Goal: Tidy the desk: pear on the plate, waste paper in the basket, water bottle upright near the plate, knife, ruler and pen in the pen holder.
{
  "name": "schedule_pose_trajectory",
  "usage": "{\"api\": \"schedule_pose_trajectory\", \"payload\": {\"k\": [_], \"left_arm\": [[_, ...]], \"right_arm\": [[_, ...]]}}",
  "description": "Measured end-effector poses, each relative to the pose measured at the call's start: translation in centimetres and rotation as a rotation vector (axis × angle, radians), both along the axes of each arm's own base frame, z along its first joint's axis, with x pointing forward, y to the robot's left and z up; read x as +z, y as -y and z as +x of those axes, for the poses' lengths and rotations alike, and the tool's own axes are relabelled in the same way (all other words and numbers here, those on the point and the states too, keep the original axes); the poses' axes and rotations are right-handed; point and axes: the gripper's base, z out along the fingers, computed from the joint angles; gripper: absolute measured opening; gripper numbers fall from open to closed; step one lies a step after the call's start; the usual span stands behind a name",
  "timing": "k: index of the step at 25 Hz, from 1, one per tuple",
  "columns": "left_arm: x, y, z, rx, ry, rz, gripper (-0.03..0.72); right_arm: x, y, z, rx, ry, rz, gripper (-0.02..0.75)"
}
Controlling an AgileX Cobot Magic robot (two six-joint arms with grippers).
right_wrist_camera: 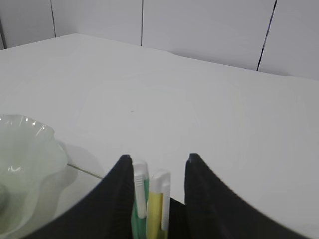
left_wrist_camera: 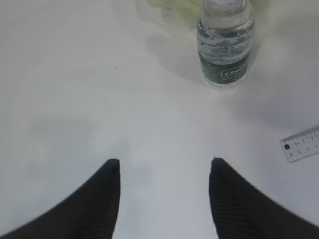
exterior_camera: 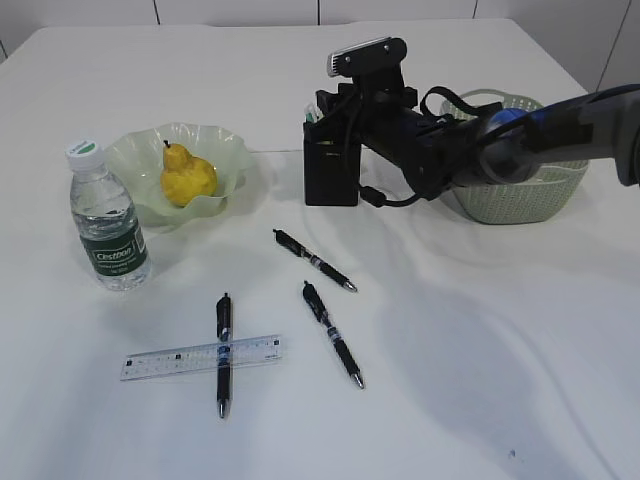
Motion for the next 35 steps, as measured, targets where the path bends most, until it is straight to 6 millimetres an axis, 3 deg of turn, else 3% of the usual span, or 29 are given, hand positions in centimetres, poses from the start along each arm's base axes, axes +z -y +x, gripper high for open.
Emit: {"api": "schedule_pose_trajectory", "payload": {"k": [4, 13, 22, 26, 32, 35], "left_arm": [[0.0, 0.1, 0.0, 0.003, -0.007, -0.013, 0.401], [-0.1, 0.1, 0.0, 0.004, -0.007, -0.015, 0.401], [-0.1, 0.4, -0.1, 0.010, -0.013, -0.062, 0.401], [-0.2, 0.4, -0.1, 0.014, -0.021, -0.078, 0.401], [-0.6, 0.4, -0.6, 0.034, -0.090, -0.082, 0.401], [-0.9, 0.3, -1.2, 0.053, -0.158, -0.083, 0.401]], "right_arm": [[0.7, 0.4, 0.0, -0.015, -0.051, 0.010, 0.292], [7.6, 1.6, -2.0, -0.054, -0.220, -0.034, 0.292], [15.4, 3.3, -6.6, -0.086, -0.402, -0.065, 0.293], [17.9, 4.0, -9.2, -0.090, -0.523, -0.062, 0.292], [19.6, 5.1, -12.7, -0.096, -0.711, -0.124, 0.293], [19.3, 5.5, -13.6, -0.110, -0.807, -0.183, 0.293]]}}
